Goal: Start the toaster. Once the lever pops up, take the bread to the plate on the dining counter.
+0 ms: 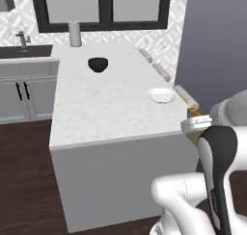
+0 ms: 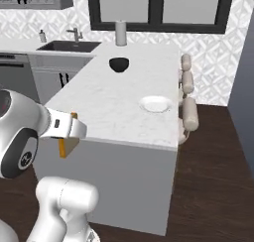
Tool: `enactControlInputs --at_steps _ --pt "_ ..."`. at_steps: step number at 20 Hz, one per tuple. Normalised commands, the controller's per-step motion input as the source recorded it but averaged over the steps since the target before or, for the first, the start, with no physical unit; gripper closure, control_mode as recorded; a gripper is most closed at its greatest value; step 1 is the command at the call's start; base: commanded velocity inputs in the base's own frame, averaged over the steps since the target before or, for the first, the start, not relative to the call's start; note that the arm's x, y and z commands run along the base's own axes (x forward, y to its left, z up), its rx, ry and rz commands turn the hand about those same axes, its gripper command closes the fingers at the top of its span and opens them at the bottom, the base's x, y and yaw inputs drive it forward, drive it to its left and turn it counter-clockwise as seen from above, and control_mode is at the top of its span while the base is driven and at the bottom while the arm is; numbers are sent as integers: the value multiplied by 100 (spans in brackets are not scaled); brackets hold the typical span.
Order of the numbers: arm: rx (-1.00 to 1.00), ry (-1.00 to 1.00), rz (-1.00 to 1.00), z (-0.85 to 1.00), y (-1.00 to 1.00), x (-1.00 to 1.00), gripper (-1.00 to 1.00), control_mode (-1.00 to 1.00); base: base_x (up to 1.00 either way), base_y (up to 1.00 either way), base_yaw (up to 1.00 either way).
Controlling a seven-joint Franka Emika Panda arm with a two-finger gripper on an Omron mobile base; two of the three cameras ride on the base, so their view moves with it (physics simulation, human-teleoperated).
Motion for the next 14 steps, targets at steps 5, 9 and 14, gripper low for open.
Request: enactControlInputs --at_steps 5,9,14 --pt "0 0 0 0 0 0 100 100 22 -100 14" --pt "0 0 0 0 0 0 100 100 4 -100 27" --pt "0 0 0 0 0 0 100 100 11 -100 44"
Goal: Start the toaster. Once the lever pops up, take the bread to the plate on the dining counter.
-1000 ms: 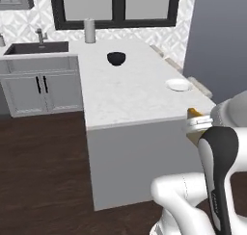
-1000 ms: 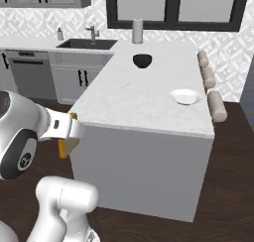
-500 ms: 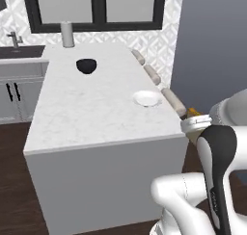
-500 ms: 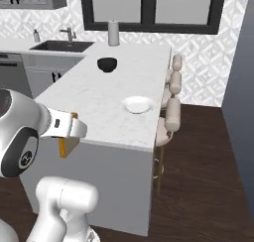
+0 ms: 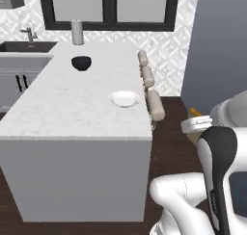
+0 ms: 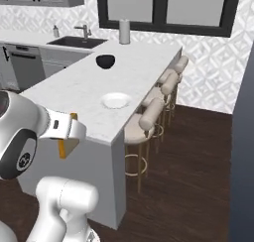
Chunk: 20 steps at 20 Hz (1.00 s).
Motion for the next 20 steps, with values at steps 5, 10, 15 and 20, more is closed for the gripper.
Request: enactControlInputs --at_steps 5,10,15,20 --pt "0 0 0 0 0 0 100 100 1 -98 65" --pt "0 0 0 0 0 0 100 100 0 -87 72" --pt "0 0 0 0 0 0 100 100 0 -90 72" --pt "0 0 0 0 0 0 100 100 0 -95 70"
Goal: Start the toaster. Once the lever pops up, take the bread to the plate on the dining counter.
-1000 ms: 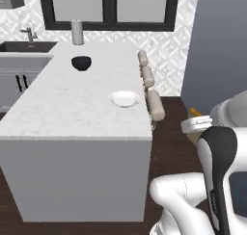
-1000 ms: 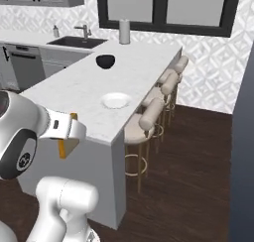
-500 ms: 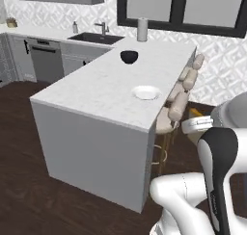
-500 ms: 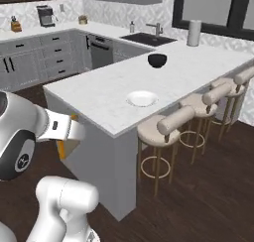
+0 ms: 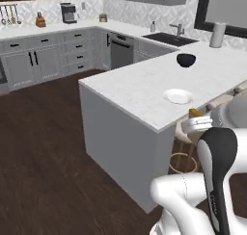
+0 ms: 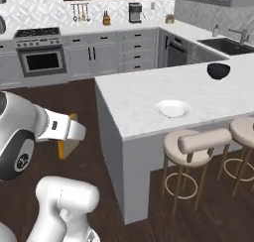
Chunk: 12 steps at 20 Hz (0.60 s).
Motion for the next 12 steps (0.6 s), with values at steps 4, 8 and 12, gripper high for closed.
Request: enactControlInputs --at_steps 4,8,12 --pt "0 0 0 0 0 0 100 100 0 -95 70" --pt "0 0 0 0 0 0 100 100 0 -100 56" --pt "0 0 0 0 0 0 100 100 -26 -100 47"
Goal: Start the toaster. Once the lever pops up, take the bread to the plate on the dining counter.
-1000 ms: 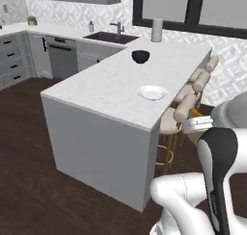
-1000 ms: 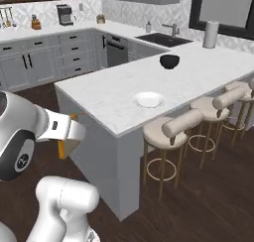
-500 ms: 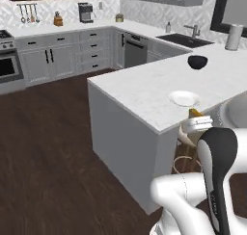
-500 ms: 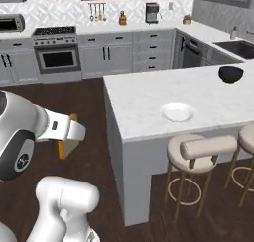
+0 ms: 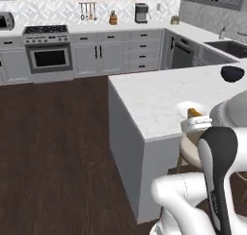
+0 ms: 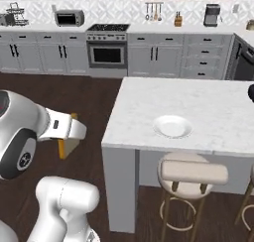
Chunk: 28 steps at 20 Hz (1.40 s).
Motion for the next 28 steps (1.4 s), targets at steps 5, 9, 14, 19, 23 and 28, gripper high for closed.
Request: enactControlInputs --at_steps 5,9,14,19,23,28 --pt "0 0 0 0 0 0 100 100 -12 -100 25" --pt "0 0 0 0 0 0 100 100 0 -100 18" --pt "0 0 0 0 0 0 100 100 28 -64 3" --pt "0 0 0 0 0 0 100 100 47 -18 0" --pt "0 0 0 0 0 0 100 100 48 -17 0" --pt "0 0 0 0 0 0 100 100 54 0 0"
